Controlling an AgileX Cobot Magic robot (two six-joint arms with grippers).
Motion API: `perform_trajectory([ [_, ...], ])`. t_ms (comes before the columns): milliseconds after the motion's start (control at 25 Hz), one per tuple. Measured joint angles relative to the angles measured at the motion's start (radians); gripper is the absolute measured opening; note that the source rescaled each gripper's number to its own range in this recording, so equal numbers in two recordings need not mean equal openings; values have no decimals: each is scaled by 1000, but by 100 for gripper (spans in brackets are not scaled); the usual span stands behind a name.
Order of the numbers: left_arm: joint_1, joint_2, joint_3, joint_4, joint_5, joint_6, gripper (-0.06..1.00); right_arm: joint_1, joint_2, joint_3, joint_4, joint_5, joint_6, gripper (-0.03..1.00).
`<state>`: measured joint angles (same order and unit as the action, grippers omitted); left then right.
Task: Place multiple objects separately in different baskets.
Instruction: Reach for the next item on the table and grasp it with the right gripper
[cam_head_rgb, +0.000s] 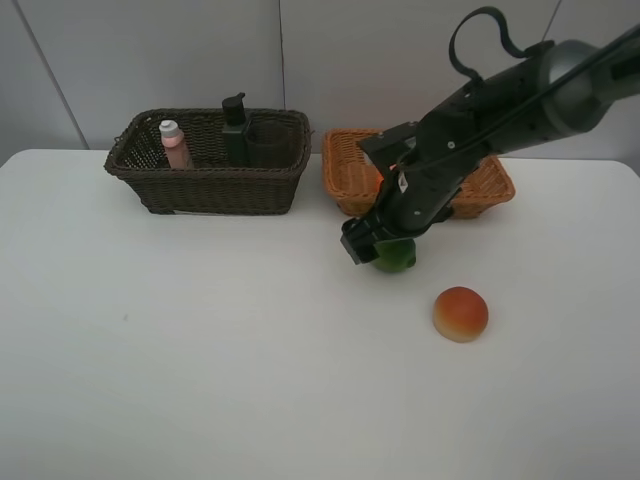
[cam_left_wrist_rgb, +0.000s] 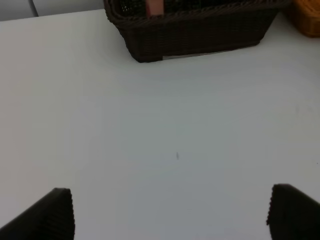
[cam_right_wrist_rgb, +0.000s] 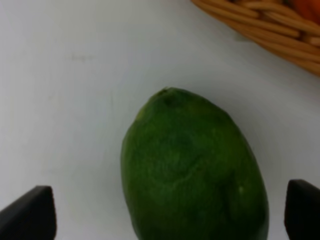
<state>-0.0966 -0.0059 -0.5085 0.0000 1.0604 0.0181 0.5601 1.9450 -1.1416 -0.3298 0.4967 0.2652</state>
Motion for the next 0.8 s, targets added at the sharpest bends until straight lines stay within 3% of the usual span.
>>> perform_trajectory([
  [680,0,0,0,0,0,0,100,-2,104,0,-60,-60,1,97],
  [760,0,0,0,0,0,0,100,-2,105,0,-61,-63,1,94],
  [800,0,0,0,0,0,0,100,-2,107,0,-61,-64,1,88],
])
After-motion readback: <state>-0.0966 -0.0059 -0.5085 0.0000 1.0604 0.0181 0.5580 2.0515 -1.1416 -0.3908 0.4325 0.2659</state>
